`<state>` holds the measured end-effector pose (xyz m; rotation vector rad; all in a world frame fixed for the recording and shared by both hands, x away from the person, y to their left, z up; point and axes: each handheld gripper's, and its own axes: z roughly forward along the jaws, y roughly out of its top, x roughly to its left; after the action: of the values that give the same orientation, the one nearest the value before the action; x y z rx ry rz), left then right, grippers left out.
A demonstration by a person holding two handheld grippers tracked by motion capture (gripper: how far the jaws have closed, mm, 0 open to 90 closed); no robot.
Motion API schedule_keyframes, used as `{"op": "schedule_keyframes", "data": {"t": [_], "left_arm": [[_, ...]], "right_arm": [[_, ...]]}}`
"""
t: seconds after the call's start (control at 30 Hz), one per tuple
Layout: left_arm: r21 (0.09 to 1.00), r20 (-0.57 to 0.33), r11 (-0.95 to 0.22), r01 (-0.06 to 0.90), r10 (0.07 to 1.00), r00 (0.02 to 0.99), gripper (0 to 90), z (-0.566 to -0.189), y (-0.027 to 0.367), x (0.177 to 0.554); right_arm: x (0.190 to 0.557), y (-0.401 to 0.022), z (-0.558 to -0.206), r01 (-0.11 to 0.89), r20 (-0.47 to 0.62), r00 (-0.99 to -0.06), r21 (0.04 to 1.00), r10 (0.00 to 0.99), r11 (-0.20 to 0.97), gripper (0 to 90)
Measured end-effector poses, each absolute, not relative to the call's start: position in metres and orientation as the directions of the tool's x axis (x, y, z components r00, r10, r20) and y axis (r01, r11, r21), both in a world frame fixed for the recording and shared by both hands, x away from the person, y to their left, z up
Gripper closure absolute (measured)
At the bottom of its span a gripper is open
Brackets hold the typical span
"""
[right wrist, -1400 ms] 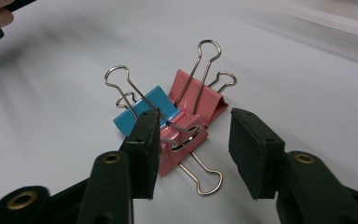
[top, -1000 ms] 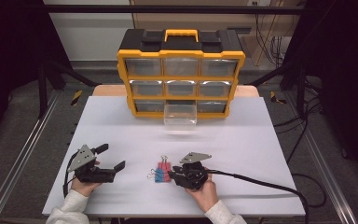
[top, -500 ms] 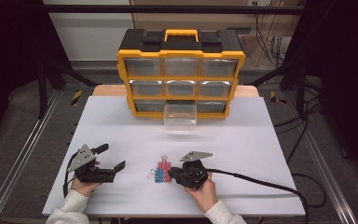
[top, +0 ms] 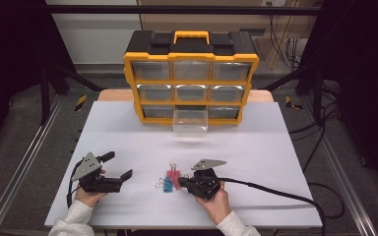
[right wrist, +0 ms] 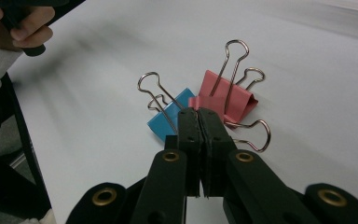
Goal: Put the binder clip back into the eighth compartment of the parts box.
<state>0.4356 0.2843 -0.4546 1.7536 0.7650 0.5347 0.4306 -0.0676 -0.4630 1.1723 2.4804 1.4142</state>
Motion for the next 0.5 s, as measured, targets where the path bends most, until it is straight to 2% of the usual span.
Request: {"op": "schedule_keyframes", "data": {"t": [0.5], "left_arm": [[0.954,-0.020,-0.193,0.230,0.724,0.689,2.8,-0.455,0.284,0.436]], "right_arm": [[0.429,-0.074,-0.451,0.544,0.260,-0.721,0.787,0.643,0.292,88.9]]}}
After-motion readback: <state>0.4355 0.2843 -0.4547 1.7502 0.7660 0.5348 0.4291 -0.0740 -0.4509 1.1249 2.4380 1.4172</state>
